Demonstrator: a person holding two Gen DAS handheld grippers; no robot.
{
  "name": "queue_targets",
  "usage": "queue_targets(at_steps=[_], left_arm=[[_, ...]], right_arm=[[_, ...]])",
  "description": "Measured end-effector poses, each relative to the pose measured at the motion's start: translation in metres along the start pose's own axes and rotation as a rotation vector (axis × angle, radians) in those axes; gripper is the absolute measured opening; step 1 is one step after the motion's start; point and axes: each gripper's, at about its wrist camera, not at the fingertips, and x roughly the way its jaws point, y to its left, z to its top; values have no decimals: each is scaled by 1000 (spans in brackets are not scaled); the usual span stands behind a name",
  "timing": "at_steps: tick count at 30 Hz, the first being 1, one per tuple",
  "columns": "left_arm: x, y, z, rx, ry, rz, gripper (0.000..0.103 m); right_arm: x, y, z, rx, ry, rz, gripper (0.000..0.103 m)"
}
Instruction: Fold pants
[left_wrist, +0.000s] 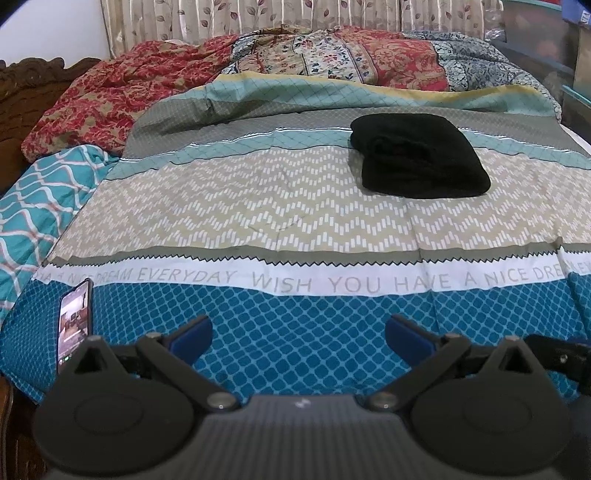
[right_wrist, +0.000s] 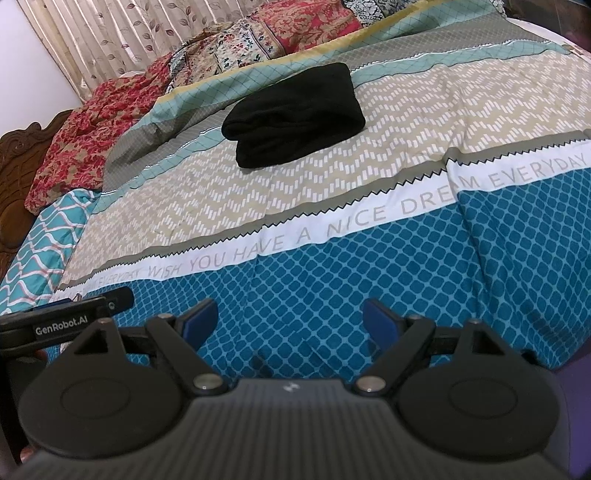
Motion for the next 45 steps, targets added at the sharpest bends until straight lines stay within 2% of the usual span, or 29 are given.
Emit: queue_targets(at_steps=[14,26,45], left_arm=[[5,-1,-1,-11,59,-8,103],[10,-2,-2,-23,101,4,103],[14,-8,-6,10,123,26,103]], right_arm=[[0,-1,1,-2,-3,-2,88],[-11,5,16,-42,-46,-2,88],[-2,4,6,-18,4,6,88]])
